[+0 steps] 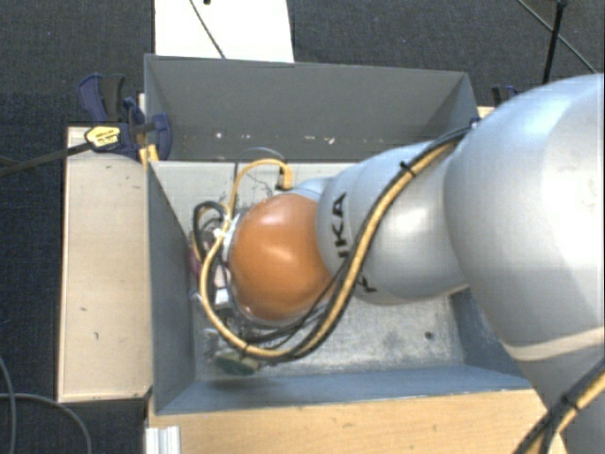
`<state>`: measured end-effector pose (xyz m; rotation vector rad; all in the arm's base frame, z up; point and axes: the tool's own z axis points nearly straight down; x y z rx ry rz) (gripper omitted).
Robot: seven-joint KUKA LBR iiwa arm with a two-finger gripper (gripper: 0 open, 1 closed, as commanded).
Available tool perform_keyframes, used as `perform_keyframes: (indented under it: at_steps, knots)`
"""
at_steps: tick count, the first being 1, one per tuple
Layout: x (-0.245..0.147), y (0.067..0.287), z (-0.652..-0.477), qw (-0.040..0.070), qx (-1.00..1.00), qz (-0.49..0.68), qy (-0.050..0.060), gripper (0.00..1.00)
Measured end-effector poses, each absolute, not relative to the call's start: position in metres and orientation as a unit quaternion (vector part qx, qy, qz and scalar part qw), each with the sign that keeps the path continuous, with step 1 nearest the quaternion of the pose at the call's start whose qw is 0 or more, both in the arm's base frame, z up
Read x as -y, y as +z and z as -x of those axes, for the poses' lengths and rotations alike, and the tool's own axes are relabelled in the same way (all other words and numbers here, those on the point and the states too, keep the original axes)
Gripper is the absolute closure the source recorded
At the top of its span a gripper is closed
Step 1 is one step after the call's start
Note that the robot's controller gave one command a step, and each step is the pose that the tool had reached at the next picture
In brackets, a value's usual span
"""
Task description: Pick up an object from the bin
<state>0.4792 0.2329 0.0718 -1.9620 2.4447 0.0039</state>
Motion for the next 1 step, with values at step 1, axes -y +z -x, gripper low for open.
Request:
perform_keyframes:
  at_steps: [1]
  knots:
    - [-0.2350,0.2424,-0.4913,0.005,-0.763,0.646,-0.001,1.00]
